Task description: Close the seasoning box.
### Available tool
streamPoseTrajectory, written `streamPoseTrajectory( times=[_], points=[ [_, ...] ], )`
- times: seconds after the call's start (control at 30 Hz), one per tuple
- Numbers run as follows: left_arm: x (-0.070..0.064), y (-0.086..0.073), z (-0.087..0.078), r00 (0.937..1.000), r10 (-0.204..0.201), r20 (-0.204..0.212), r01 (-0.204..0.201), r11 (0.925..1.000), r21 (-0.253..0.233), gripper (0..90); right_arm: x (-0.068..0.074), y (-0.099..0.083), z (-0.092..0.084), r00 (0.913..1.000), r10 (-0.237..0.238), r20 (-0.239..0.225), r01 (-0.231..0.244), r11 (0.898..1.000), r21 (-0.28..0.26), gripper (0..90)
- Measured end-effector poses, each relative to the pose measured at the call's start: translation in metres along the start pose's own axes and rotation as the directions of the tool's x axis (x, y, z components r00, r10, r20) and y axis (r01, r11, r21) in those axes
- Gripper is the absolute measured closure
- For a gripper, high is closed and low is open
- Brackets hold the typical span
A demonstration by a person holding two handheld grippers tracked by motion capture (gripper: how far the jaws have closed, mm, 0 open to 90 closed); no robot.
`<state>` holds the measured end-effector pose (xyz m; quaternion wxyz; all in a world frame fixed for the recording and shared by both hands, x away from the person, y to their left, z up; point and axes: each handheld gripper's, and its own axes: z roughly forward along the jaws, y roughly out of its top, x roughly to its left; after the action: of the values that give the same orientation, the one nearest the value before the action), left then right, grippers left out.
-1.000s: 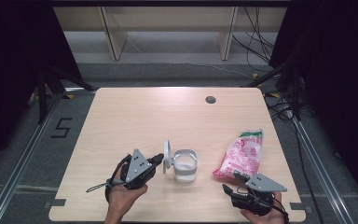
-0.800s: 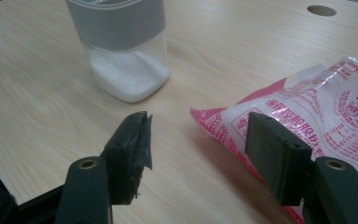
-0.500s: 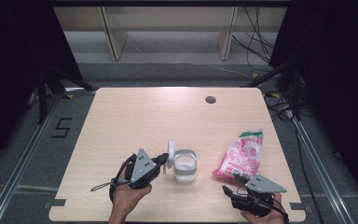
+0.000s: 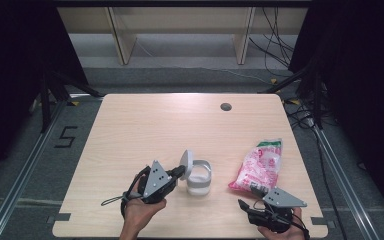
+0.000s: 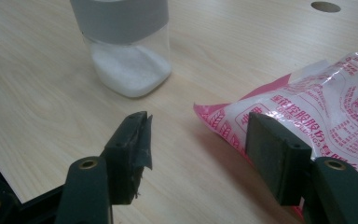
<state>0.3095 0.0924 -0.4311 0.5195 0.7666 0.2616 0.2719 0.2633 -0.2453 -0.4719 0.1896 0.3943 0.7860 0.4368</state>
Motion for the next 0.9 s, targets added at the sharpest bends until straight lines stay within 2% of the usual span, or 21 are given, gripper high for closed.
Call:
streamPoseTrajectory(
  times=[0.07,0.1,0.13,0.17,0.2,0.3,0.33,0.37,0.4,0.43,0.47,0.6,0.63,0.67,0.7,0.77,0.9],
  points=[
    [-0.001,0.0,0.001,1.0,-0.003,0.003,0.003,1.0,0.001,89.2,0.001,0.0,0.0,0.9999,0.012,0.002,-0.012,1.0,0.005,40.5],
    [-0.002,0.0,0.002,1.0,-0.007,0.006,0.007,1.0,-0.001,89.3,-0.001,0.0,0.0,0.9997,-0.022,0.007,0.022,1.0,-0.006,40.5],
    [-0.003,0.001,0.003,1.0,-0.004,0.007,0.004,1.0,-0.006,89.3,0.0,0.0,0.0,1.0,-0.006,0.001,0.006,1.0,0.0,40.5],
    [-0.004,0.001,0.003,0.9999,-0.005,0.01,0.005,1.0,-0.004,89.3,-0.001,0.0,0.0,0.9997,-0.022,0.007,0.022,1.0,-0.005,40.5],
    [-0.004,0.001,0.004,0.9999,-0.003,0.012,0.003,1.0,-0.006,89.3,0.0,0.0,0.0,1.0,-0.003,0.001,0.003,1.0,0.0,40.5],
    [-0.008,0.002,0.006,0.9997,-0.004,0.025,0.004,1.0,-0.008,89.2,0.0,0.0,0.0,1.0,0.002,0.002,-0.002,1.0,0.0,40.5],
    [-0.005,0.003,0.006,0.999,0.039,-0.02,-0.039,0.9992,-0.006,89.2,0.0,0.0,0.0,1.0,-0.002,0.005,0.002,1.0,-0.002,40.6],
    [-0.004,0.003,0.006,0.9962,0.055,-0.068,-0.057,0.9982,-0.021,89.1,0.0,0.0,0.0,0.9999,-0.014,0.002,0.014,1.0,0.005,40.5],
    [-0.01,0.002,0.008,0.9995,-0.011,0.029,0.011,0.9998,-0.016,88.8,0.0,0.0,0.0,0.9999,-0.016,0.001,0.016,1.0,0.006,40.5],
    [-0.011,0.002,0.007,0.9989,-0.019,0.042,0.02,0.9997,-0.014,88.2,0.0,0.0,0.0,0.9999,-0.017,0.0,0.017,1.0,0.01,40.5],
    [-0.006,0.004,0.005,0.9982,0.036,-0.048,-0.037,0.9992,-0.014,86.6,0.0,0.0,0.0,0.9999,-0.016,0.0,0.016,1.0,0.01,40.5],
    [-0.002,0.004,0.004,0.9993,0.034,-0.015,-0.035,0.999,-0.029,81.1,0.002,0.0,0.0,1.0,0.008,0.003,-0.008,1.0,0.004,40.5],
    [-0.005,0.002,0.004,0.9984,-0.033,0.045,0.035,0.9989,-0.031,79.5,0.001,0.0,0.0,1.0,-0.008,0.001,0.008,1.0,0.003,40.5],
    [-0.005,0.001,0.003,0.9969,-0.056,0.055,0.058,0.9977,-0.036,77.5,0.001,0.0,0.0,1.0,-0.007,0.001,0.007,1.0,0.005,40.5],
    [-0.003,0.001,0.003,0.9972,-0.051,0.054,0.053,0.998,-0.035,76.4,-0.002,0.001,0.001,0.9995,-0.031,-0.002,0.031,1.0,-0.004,40.5],
    [-0.002,-0.001,0.002,0.9971,-0.053,0.055,0.055,0.9976,-0.042,73.7,-0.002,0.0,0.001,0.9991,-0.043,-0.003,0.043,0.999,0.003,40.4],
    [0.001,-0.005,0.001,0.9957,-0.073,0.058,0.075,0.9961,-0.046,64.8,-0.002,0.0,0.002,0.9993,-0.038,-0.004,0.038,0.999,0.003,40.2]
  ],
)
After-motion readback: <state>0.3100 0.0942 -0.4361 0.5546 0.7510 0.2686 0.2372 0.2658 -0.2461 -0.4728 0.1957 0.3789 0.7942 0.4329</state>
